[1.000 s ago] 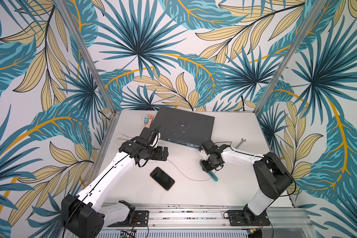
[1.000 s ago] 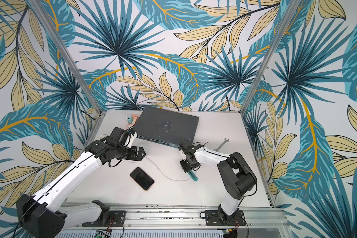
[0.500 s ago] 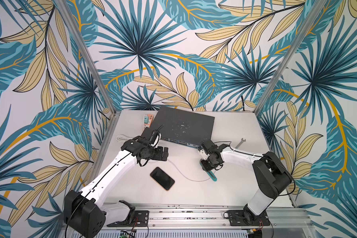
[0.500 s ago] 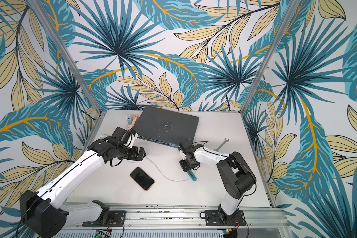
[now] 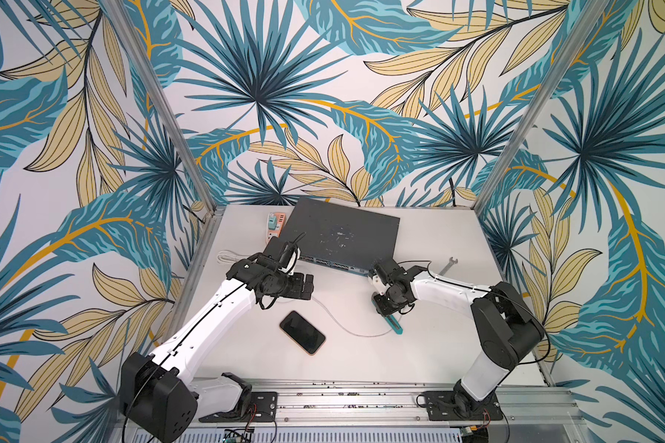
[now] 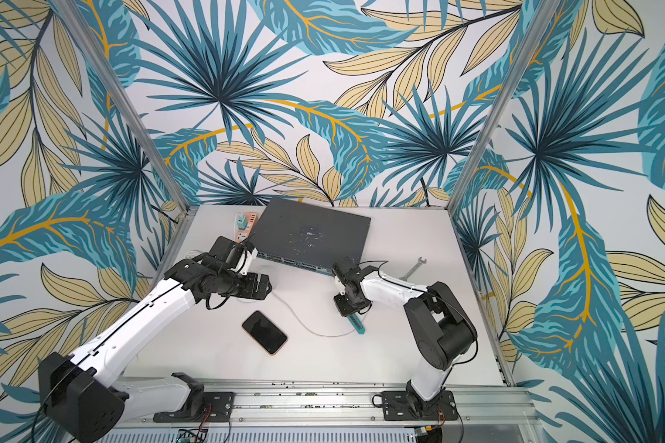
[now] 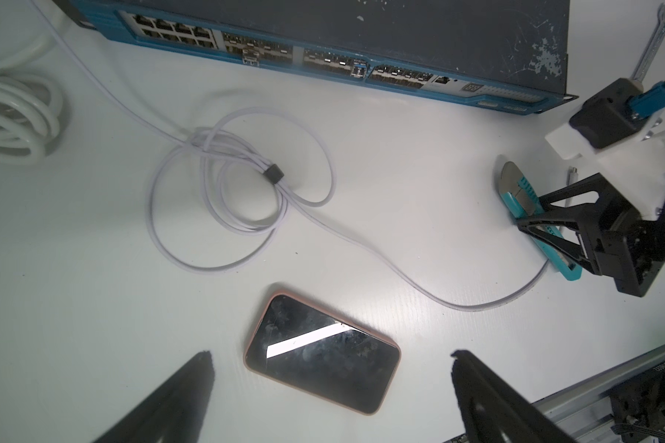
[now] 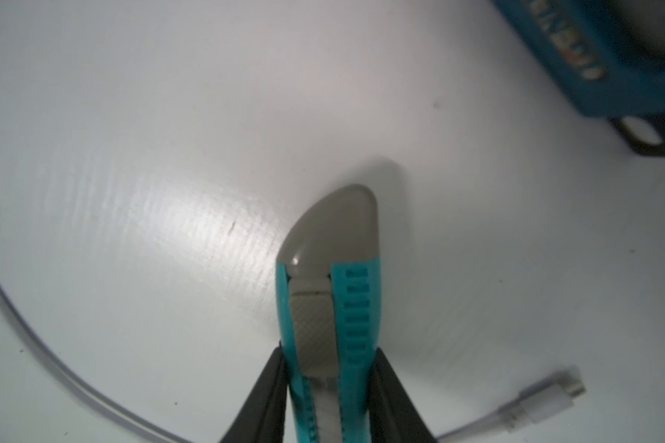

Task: Plug the charging cable into the phone
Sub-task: Pick up the distractor from the center of the board, then place the distractor at the center of the board.

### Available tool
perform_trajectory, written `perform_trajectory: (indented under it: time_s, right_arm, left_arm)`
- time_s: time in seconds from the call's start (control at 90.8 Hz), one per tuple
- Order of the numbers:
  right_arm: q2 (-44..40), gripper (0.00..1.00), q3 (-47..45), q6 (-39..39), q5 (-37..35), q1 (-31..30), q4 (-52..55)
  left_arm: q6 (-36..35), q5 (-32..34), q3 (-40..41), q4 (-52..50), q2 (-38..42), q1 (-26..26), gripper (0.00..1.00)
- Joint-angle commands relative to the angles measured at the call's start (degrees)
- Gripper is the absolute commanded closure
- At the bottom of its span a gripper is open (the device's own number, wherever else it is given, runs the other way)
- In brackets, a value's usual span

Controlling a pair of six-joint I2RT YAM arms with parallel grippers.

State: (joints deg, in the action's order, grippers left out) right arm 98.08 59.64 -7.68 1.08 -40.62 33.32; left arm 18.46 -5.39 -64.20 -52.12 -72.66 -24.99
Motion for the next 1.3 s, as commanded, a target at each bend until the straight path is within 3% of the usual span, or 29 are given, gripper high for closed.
perform_trajectory:
  time_s: [0.0, 0.683, 0.947, 1.289]
  right_arm:
    - [-3.0, 0.78, 2.3, -2.1, 0.0, -0.4, 1.5]
    - [-8.4, 0.78, 20.1, -11.9, 0.2, 3.8, 7.7]
    - [-11.7, 0.78, 22.2, -15.4, 2.0, 12.1, 8.3]
    - [-17.0, 0.78, 17.9, -19.0, 3.2, 25.8, 7.8]
  left_arm:
    - [-0.2, -0.9, -1.2, 0.7, 0.4, -0.2, 0.0]
    - [1.7, -8.5, -2.0, 6.6, 1.8, -0.2, 0.0]
    - [2.0, -9.9, -2.6, 7.4, 2.1, -0.2, 0.0]
    - [2.7, -11.6, -2.4, 9.1, 2.1, -0.2, 0.0]
